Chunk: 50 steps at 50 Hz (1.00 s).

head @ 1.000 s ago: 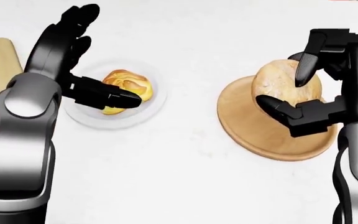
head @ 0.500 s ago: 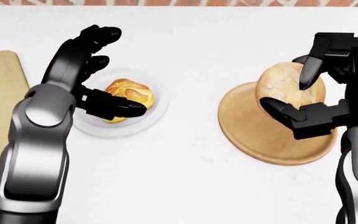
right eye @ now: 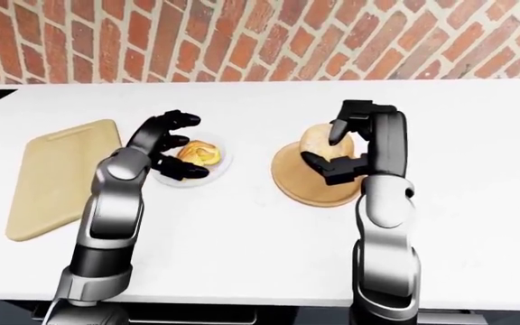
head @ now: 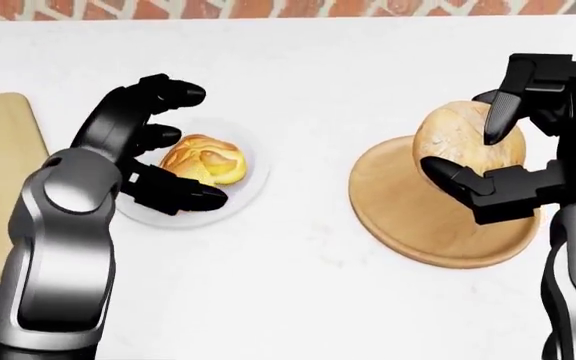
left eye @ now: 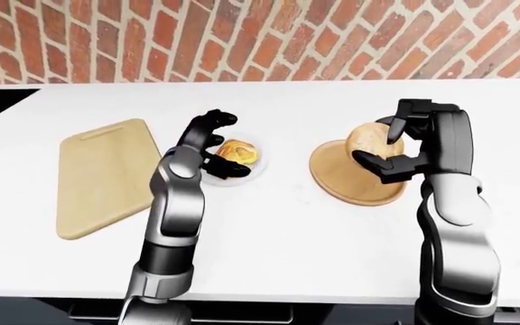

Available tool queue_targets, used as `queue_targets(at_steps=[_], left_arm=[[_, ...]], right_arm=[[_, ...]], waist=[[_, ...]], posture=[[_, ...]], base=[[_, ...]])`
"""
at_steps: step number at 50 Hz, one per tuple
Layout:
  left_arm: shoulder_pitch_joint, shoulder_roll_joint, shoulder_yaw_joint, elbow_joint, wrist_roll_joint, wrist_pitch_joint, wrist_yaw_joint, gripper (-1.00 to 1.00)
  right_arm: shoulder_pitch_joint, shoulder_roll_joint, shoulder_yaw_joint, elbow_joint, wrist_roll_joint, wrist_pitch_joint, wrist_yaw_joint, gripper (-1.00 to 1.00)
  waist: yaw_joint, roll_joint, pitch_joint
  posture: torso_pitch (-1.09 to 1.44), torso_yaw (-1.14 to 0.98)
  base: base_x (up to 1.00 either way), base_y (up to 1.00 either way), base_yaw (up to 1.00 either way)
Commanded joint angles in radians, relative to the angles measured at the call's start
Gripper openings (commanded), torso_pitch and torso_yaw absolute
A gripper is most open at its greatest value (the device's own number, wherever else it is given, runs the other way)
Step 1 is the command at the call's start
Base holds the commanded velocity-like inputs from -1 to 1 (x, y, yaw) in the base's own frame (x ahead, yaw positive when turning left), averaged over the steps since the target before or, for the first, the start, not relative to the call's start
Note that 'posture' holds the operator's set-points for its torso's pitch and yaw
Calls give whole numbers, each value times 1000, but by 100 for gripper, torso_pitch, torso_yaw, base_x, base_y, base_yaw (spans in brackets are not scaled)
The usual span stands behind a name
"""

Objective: Place all breads on the cutting board.

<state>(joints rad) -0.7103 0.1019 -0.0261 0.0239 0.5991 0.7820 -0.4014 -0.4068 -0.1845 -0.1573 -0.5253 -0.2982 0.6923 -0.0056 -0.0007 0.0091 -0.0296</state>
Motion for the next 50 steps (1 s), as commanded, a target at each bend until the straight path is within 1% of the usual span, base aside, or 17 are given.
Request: queue_targets(at_steps=[1,6,7,8,10,16,22,24,34,38,40,41,43,45,46,47,50], left_arm=[[13,-6,5,3,14,-32,16,41],[5,-1,10,44,20,-49,29,36],[5,-2,10,46,21,-50,31,29],[6,-2,8,43,23,-50,30,16],[6,-3,8,45,24,-52,31,7],[11,-6,2,34,39,-54,25,-32],[-2,-11,12,-16,41,-31,12,-48],[-14,-7,20,-38,31,-14,7,-65],[-48,33,23,-270,44,160,-90,-80],[-70,46,28,-321,56,205,-119,-84],[-75,52,30,-331,58,215,-128,-85],[-80,55,33,-333,58,219,-129,-87],[-88,60,37,-338,55,226,-132,-87],[-94,64,41,-339,51,229,-131,-90],[-95,65,41,-340,50,231,-130,-90],[-100,67,45,-342,47,233,-130,-91],[-110,79,52,-349,37,246,-129,-93]], right_arm=[[-24,-9,-4,-31,-4,-29,-6,-100],[-20,-6,-3,-28,-5,-35,-8,-100],[-19,-6,-3,-27,-5,-37,-8,-100],[-18,-6,-3,-25,-5,-39,-9,-100],[-18,-6,-3,-25,-5,-38,-8,-100],[-16,-5,-2,-23,-5,-42,-9,-100],[-19,-6,-2,-31,-7,-32,-5,-100],[-21,-6,-2,-33,-7,-31,-4,-100],[-35,-12,1,-63,-14,5,13,-100],[-41,-14,2,-75,-19,19,20,-100],[-45,-15,1,-78,-21,25,24,-100],[-46,-15,3,-81,-22,29,25,-100],[-44,-14,4,-79,-23,23,26,-100],[-45,-12,6,-74,-23,15,26,-100],[-45,-12,6,-73,-24,13,27,-100],[-46,-12,7,-74,-24,14,28,-100],[-46,-10,10,-74,-29,13,29,-100]], waist=[[2,-16,-5],[2,-15,-6],[2,-16,-6],[2,-16,-6],[2,-16,-7],[1,-16,-8],[1,-17,-7],[1,-18,-4],[1,-26,15],[3,-15,-2],[5,-14,-1],[5,-11,3],[1,7,12],[1,25,0],[-2,32,0],[-6,32,3],[-14,11,17]], posture=[[0,0],[0,0],[0,0],[0,0],[0,0],[0,0],[0,0],[0,0],[0,0],[0,0],[0,0],[0,0],[0,0],[0,0],[0,0],[0,0],[0,0]], base=[[0,0,0],[0,0,0],[0,0,0],[0,0,0],[0,0,0],[0,0,0],[0,0,0],[0,0,0],[0,0,0],[-34,0,0],[-50,0,0],[-54,0,0],[-60,0,0],[-67,0,0],[-70,0,0],[-70,0,0],[-70,0,0]])
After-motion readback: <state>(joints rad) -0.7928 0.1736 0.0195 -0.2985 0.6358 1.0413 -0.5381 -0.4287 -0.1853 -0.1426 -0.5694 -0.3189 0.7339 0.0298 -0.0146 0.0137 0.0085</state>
